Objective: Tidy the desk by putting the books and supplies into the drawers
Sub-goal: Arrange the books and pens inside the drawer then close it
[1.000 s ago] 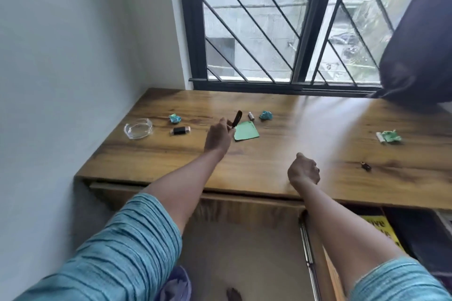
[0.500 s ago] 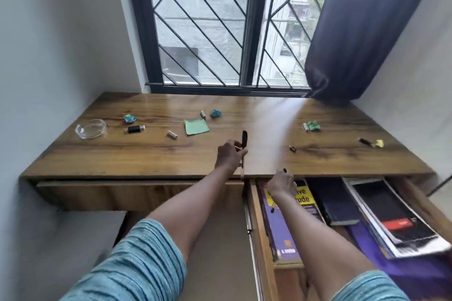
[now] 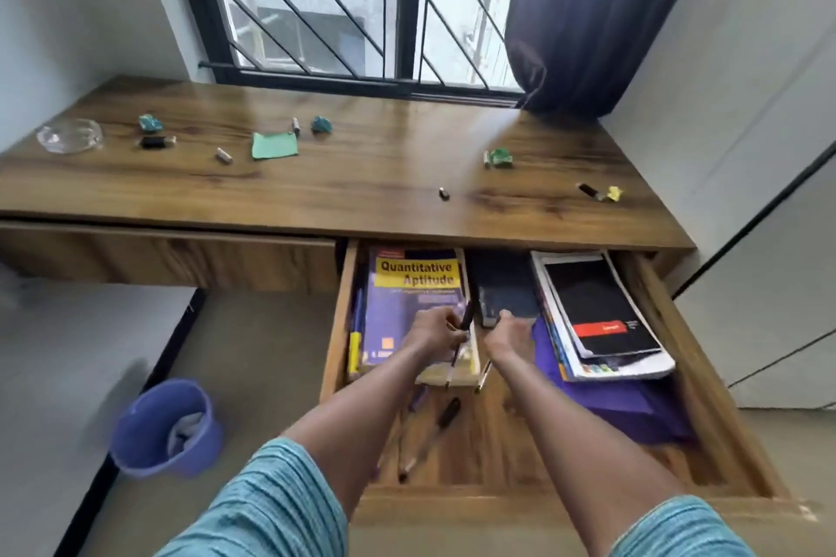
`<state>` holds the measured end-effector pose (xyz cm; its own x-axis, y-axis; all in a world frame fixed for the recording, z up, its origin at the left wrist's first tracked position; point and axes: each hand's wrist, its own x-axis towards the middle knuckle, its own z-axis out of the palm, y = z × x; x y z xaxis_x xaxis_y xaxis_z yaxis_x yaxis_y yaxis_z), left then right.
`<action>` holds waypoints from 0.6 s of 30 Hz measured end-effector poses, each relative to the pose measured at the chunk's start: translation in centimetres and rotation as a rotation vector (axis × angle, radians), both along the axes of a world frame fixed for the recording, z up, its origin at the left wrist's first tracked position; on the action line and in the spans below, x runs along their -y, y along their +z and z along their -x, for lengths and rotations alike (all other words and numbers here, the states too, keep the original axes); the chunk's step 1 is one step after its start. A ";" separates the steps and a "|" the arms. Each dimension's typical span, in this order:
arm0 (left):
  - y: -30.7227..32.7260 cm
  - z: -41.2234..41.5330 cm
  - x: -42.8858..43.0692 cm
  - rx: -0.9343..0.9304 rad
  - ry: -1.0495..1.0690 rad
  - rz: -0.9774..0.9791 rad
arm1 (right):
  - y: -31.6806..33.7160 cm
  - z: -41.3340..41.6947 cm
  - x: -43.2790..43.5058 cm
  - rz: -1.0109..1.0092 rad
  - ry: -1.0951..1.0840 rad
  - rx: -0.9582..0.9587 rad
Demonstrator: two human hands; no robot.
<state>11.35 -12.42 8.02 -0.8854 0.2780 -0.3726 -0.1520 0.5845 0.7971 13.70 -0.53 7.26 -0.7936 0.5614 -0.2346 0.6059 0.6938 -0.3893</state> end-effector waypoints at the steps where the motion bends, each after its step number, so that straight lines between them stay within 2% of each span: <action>1: -0.7 -1.1 -0.8 0.021 -0.006 0.010 | -0.5 -0.8 -0.7 0.019 0.013 0.005; 3: -1.8 -3.3 -2.3 0.054 -0.002 0.033 | -1.8 -2.7 -2.0 0.064 0.042 0.019; 7: -3.7 -6.9 -4.0 0.062 -0.107 0.225 | -4.2 -6.2 -3.5 0.186 0.112 0.069; 11: -5.3 -9.2 -4.6 0.083 -0.119 0.331 | -5.4 -7.8 -3.9 0.306 0.119 0.084; 18: -6.2 -9.4 -5.4 0.063 -0.138 0.481 | -6.3 -8.8 -3.6 0.358 0.105 0.095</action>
